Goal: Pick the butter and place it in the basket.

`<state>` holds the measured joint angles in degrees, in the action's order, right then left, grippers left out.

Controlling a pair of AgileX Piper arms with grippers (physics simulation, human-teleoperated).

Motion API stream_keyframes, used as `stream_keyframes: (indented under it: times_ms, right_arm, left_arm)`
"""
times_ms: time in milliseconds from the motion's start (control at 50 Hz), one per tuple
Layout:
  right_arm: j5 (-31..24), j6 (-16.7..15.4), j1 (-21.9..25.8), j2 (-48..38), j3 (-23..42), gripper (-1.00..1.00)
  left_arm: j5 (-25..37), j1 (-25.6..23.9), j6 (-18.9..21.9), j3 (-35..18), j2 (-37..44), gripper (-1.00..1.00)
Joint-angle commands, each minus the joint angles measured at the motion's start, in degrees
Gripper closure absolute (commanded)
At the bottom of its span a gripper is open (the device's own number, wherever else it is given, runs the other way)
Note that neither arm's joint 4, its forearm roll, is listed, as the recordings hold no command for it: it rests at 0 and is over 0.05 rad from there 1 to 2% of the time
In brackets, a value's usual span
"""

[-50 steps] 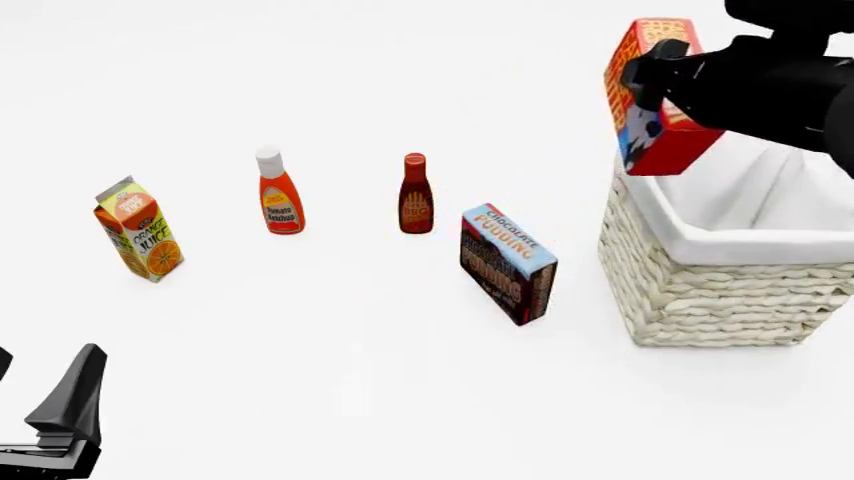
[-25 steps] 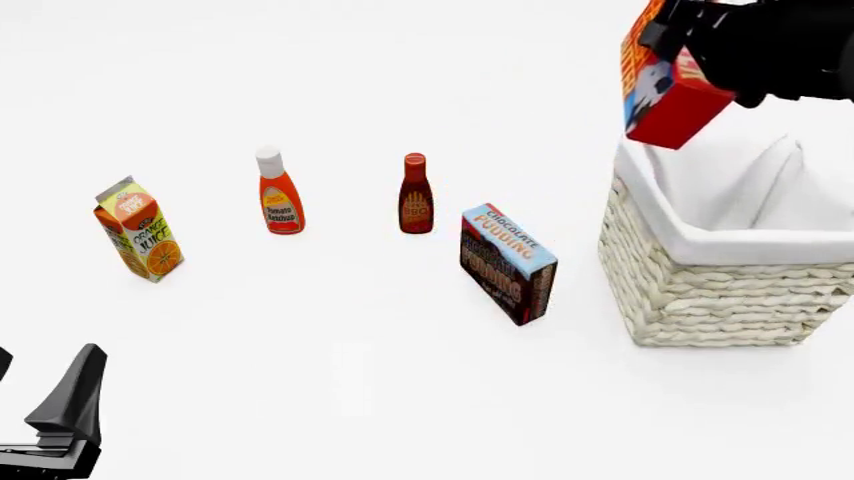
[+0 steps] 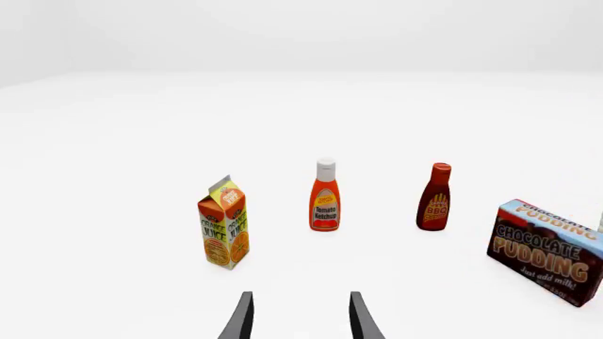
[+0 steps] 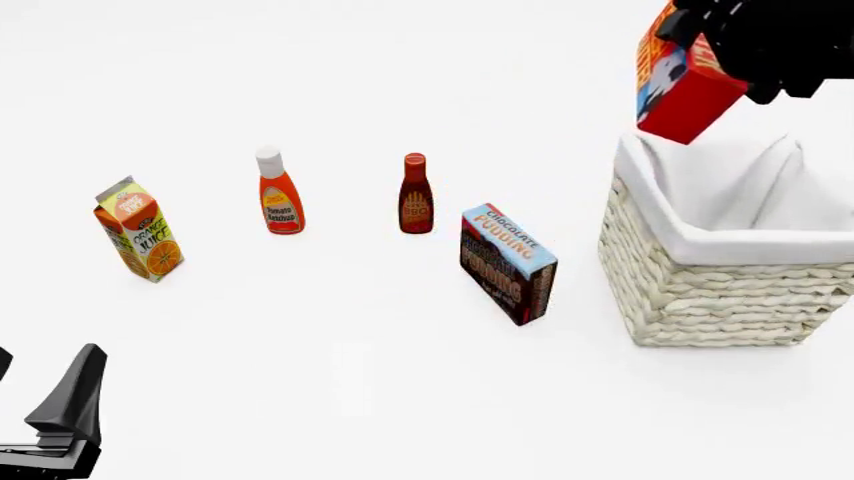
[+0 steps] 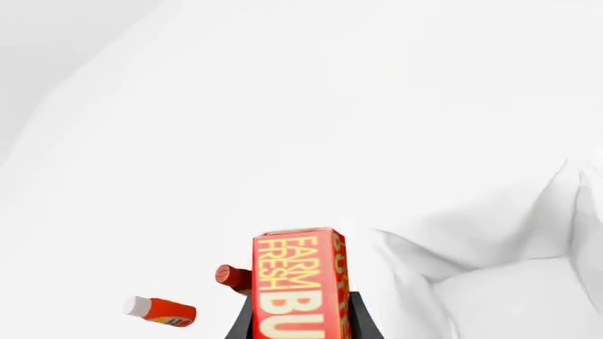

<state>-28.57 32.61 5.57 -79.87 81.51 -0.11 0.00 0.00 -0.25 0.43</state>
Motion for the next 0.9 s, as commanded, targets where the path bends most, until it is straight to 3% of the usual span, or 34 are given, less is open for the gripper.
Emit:
stream_keyframes:
  times_ms: [20, 180, 420, 560, 900]
  right_arm:
    - [-1.44, 2.24, -2.23, -0.6, 1.53, 1.0]
    - [-1.76, 4.31, -4.02, -0.76, 1.87, 1.0]
    - [-3.16, 10.99, -6.82, -3.14, 3.81, 1.0]
    - [-4.29, 13.05, -8.65, -4.85, 5.47, 1.0]
    - [-8.04, 12.28, -10.11, -4.41, 6.56, 1.0]
  left_arm:
    - [0.0, 0.0, 0.0, 0.0, 0.0, -1.0]
    - [0.0, 0.0, 0.0, 0.0, 0.01, -1.0]
    - [0.0, 0.0, 0.0, 0.0, 0.02, -1.0]
    - [0.0, 0.0, 0.0, 0.0, 0.0, -1.0]
    - [0.0, 0.0, 0.01, 0.0, 0.0, -1.0]
